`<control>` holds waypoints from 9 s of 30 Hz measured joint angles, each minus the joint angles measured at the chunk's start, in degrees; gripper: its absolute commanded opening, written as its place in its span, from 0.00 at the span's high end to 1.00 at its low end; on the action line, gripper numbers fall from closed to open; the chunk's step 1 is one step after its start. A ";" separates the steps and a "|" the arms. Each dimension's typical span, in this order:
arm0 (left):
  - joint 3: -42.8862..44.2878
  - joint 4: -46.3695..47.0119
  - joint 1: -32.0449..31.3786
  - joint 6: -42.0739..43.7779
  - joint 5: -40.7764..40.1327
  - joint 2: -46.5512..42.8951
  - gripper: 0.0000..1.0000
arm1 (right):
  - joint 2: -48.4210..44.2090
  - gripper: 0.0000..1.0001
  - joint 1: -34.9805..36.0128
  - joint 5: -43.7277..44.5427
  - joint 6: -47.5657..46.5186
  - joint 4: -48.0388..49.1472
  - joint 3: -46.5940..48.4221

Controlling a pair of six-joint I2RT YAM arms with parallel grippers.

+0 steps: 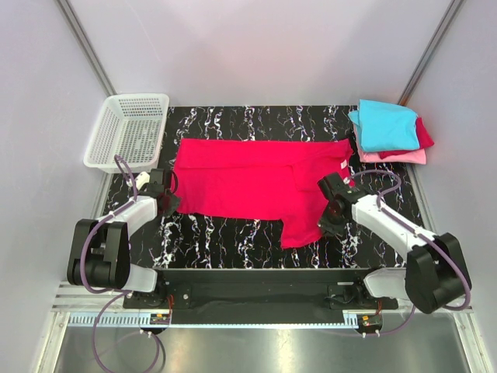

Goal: Fold and stack the t-shirts
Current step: Fold the tshirt

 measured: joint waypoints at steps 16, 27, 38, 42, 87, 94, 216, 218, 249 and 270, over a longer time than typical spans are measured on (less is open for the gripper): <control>-0.44 0.02 0.00 0.13 0.90 -3.45 1.00 | -10.91 0.95 0.04 0.22 -0.37 -10.60 7.17; -0.66 -0.28 0.00 0.13 0.90 -4.50 1.00 | -13.51 0.91 0.09 0.22 -0.79 -14.58 10.93; -0.66 -0.31 0.00 0.13 0.92 -4.46 1.00 | -2.71 1.00 0.20 -0.02 -4.90 -8.98 12.39; -0.66 -0.33 0.00 0.15 0.90 -4.42 1.00 | 9.97 1.00 0.26 -0.07 -9.07 -5.35 17.16; -0.66 -0.26 -0.02 1.42 1.66 -1.01 1.00 | 27.04 0.66 0.22 6.14 -19.15 7.91 19.06; -0.63 -0.26 -0.02 1.68 1.68 -1.01 1.00 | 25.44 0.68 -0.37 5.29 -20.04 12.81 16.22; -2.73 -12.85 -4.87 -0.24 -1.05 -24.98 1.00 | -26.67 1.00 -0.79 19.74 -6.05 -24.28 20.81; -0.61 -13.62 -4.87 -0.90 -1.46 -22.51 1.00 | -23.82 1.00 -0.79 21.16 -6.99 -22.08 20.87; 22.38 -13.53 -4.48 -6.82 -6.75 10.93 1.00 | 8.74 1.00 -18.80 18.91 -23.85 12.81 23.87; 27.74 1.68 -1.33 0.50 -4.07 22.49 0.32 | 25.83 0.46 -21.49 10.95 -27.85 23.32 33.73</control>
